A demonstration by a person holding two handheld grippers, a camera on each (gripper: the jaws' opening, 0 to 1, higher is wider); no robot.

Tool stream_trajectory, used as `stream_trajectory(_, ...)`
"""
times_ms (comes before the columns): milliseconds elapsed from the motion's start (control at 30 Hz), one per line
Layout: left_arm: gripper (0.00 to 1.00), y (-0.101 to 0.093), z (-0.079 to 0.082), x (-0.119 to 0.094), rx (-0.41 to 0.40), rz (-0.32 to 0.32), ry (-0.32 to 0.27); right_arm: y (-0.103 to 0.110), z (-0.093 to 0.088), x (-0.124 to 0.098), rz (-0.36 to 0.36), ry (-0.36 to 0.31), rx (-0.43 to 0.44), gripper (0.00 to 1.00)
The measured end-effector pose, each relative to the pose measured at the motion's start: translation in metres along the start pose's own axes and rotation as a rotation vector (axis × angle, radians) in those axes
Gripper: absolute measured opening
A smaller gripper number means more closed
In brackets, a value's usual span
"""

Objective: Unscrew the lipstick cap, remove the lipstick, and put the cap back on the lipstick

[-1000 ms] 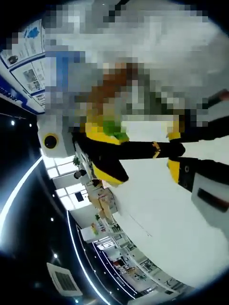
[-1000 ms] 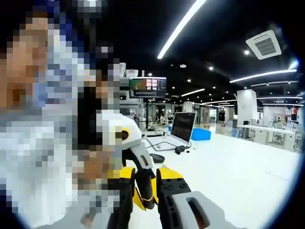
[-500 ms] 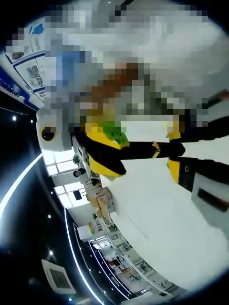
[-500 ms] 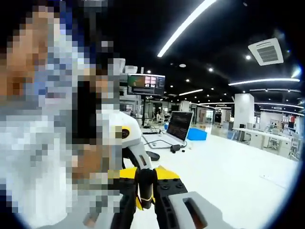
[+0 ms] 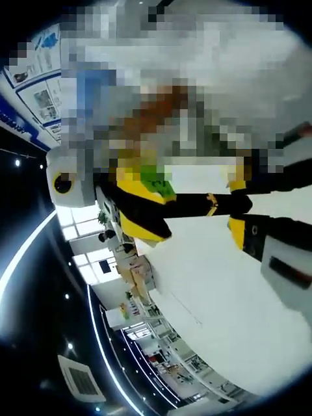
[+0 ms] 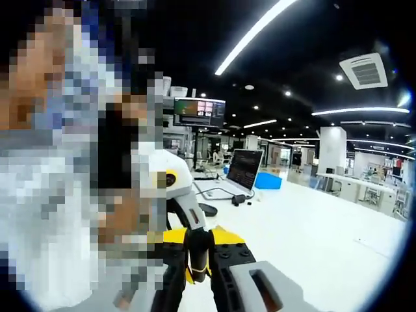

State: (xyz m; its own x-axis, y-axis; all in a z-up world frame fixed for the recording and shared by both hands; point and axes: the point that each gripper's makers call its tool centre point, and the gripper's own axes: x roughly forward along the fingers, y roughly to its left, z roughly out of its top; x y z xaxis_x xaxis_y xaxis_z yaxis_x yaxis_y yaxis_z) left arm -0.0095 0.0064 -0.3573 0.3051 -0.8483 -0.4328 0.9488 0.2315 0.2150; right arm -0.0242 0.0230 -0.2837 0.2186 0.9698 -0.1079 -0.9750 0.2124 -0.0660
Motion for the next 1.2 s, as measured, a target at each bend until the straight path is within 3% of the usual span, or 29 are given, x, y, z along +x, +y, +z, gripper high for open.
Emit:
stream_trajectory(767,0.13,0.0000,-0.0024,-0.0008,0.005,-0.002,0.011,-0.0011,-0.0026,-0.0010,-0.011,0.024,-0.004,0.11)
stream_trajectory(967,0.13,0.0028,-0.0004,-0.0037,0.002,0.009,0.001,-0.0054,-0.0007,-0.0029,-0.027,0.016,0.033,0.10)
stream_trajectory(1200,0.13,0.0025,-0.0024,0.0024,0.000,0.011,0.009,-0.0059,-0.0041,-0.0032,-0.033,0.042,0.006,0.10)
